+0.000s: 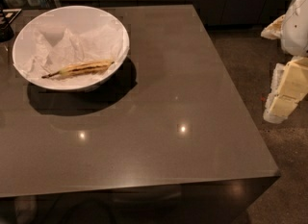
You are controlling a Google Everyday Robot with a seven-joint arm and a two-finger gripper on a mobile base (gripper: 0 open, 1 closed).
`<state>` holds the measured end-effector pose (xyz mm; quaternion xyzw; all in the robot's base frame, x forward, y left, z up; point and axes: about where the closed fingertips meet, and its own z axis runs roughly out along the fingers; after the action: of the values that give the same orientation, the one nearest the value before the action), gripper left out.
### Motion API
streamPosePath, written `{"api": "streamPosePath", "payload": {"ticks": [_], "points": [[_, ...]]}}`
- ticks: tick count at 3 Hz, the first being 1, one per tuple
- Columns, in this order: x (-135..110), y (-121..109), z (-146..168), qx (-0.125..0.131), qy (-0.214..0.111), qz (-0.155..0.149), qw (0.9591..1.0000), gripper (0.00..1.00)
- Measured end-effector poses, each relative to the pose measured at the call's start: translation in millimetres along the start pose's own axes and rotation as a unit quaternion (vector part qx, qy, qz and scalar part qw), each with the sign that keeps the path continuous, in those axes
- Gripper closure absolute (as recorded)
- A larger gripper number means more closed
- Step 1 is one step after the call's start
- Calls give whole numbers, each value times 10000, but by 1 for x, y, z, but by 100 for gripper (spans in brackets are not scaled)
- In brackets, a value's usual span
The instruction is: Pick banana from white bowl
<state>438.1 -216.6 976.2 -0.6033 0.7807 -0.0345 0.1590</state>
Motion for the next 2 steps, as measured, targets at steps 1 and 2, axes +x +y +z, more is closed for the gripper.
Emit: {"api": "streamPosePath", "payload": {"ticks": [1, 2], "points": [[0, 0, 0, 0, 0, 0, 10000, 0], [-8, -3, -4, 27, 43, -54, 10000, 0]]}}
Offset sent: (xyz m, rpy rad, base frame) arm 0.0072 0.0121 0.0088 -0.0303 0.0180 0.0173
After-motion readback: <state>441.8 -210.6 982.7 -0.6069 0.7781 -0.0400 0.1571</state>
